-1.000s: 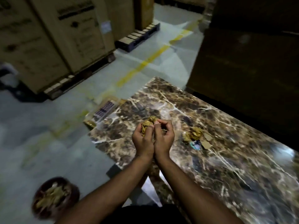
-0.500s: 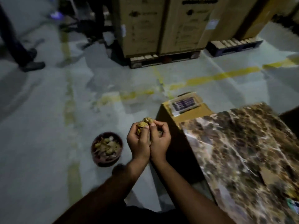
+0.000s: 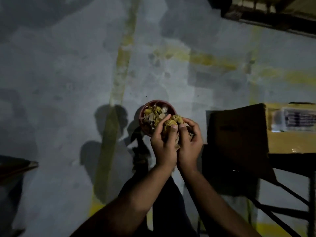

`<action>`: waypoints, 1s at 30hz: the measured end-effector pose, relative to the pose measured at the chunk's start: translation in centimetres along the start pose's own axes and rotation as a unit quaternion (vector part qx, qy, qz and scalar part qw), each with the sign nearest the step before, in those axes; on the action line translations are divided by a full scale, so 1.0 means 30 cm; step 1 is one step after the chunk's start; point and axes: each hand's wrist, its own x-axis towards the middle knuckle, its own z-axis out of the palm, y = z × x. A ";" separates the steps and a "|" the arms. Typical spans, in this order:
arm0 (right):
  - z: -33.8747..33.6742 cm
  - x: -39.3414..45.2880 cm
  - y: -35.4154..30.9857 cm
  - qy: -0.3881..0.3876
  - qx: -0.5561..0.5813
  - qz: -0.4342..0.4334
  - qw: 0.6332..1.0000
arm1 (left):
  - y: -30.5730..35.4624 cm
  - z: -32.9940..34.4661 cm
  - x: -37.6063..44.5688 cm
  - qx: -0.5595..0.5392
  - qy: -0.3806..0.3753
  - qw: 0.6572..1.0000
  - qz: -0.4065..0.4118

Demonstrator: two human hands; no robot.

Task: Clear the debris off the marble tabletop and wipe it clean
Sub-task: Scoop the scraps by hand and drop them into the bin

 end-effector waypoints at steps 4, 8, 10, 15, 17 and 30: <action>0.106 0.160 0.248 -0.030 0.021 0.022 0.999 | -0.226 -0.006 0.201 0.008 0.043 0.999 -0.011; 0.216 0.344 0.525 -0.041 0.027 0.032 0.998 | -0.504 -0.010 0.427 0.014 0.050 0.999 -0.007; 0.273 0.432 0.682 -0.063 0.012 0.025 0.998 | -0.662 -0.026 0.545 0.046 0.056 0.997 0.015; 0.360 0.632 1.035 -0.152 -0.116 -0.060 0.980 | -0.989 -0.103 0.786 0.127 0.025 0.989 0.065; 0.345 0.704 1.157 -0.238 -0.201 -0.086 0.946 | -1.084 -0.164 0.857 0.208 -0.046 0.971 0.111; 0.213 0.737 1.382 -0.389 -0.552 -0.277 0.683 | -1.268 -0.341 0.920 0.736 -0.198 0.603 0.233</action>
